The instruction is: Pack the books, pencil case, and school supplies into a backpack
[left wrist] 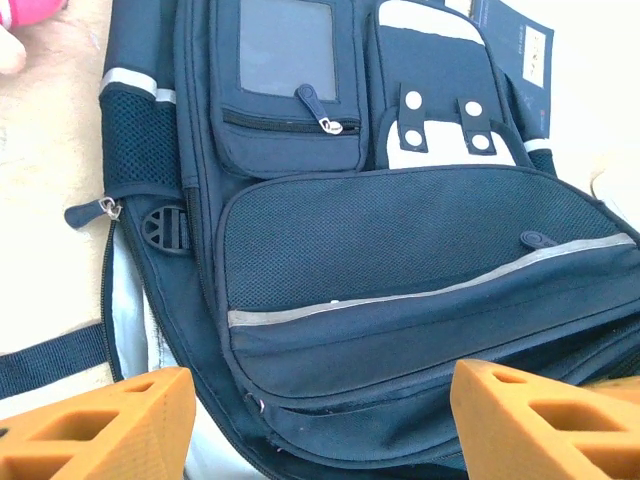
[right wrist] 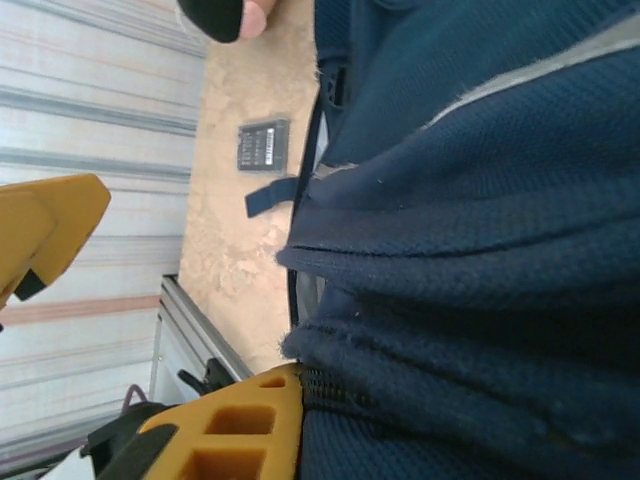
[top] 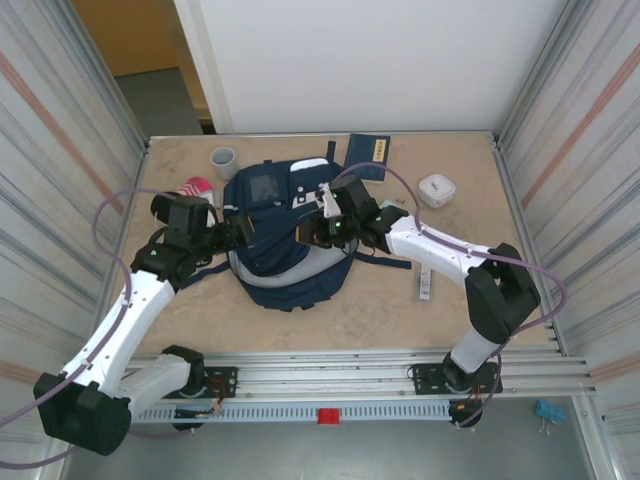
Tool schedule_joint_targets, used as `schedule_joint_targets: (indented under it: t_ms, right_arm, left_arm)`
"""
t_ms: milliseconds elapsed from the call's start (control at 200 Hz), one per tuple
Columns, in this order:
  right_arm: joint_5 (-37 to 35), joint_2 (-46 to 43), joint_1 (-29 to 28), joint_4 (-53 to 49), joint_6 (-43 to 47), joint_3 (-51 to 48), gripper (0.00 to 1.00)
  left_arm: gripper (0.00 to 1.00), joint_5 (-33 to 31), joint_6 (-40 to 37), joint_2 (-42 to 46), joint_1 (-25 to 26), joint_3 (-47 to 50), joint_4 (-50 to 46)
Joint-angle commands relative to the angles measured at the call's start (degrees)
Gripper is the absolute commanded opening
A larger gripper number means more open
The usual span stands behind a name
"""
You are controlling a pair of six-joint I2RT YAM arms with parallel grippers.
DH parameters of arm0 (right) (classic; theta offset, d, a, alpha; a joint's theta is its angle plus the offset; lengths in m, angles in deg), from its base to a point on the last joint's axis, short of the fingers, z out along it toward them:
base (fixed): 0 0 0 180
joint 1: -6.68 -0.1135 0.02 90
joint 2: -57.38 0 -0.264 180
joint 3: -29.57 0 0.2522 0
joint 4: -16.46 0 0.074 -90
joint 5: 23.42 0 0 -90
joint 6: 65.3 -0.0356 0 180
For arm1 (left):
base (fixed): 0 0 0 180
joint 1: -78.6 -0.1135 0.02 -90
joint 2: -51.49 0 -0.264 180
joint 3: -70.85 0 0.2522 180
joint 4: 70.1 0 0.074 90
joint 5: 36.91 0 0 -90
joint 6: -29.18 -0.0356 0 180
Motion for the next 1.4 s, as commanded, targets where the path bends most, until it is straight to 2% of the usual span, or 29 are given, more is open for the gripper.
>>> schedule_joint_targets:
  t_ms: [0,45,150,331,541,676,812,1067,1398]
  right_arm:
    - [-5.61,-4.80,-1.31,-5.41,-0.86,0.41,0.33]
    - [-7.22,-6.64,-1.27,-8.77,-0.36,0.51,0.43]
    - [-10.52,-10.35,-0.18,-16.71,1.67,1.55,0.54]
    - [-13.01,-15.69,4.23,-27.56,5.24,3.14,0.59]
    - [-13.45,-15.45,10.53,-26.76,11.32,4.64,0.61]
    - [-14.50,-10.71,13.14,-22.23,14.36,6.97,0.61]
    - [-15.69,-4.78,16.24,-15.53,16.04,9.22,0.61]
    - [-17.65,8.73,21.31,-4.20,18.30,14.17,0.60]
    - [-13.96,29.11,24.22,-0.42,22.56,30.74,0.60]
  left_arm:
    - [0.67,3.06,2.00,-0.80,-0.26,0.68,1.26]
    - [0.66,4.12,2.56,-1.34,-0.16,0.60,1.95]
    - [0.66,7.57,3.25,-3.60,1.08,0.40,4.80]
    - [0.64,8.92,3.23,-11.69,6.80,-1.71,10.28]
    - [0.64,9.95,2.77,-25.14,8.39,-2.10,17.32]
    - [0.64,9.58,0.87,-32.29,7.21,-2.23,15.31]
    - [0.64,8.77,0.14,-34.51,5.81,1.10,13.45]
    - [0.65,7.39,0.17,-29.92,1.73,8.31,9.29]
    - [0.66,6.34,0.09,-21.01,-1.61,8.62,4.25]
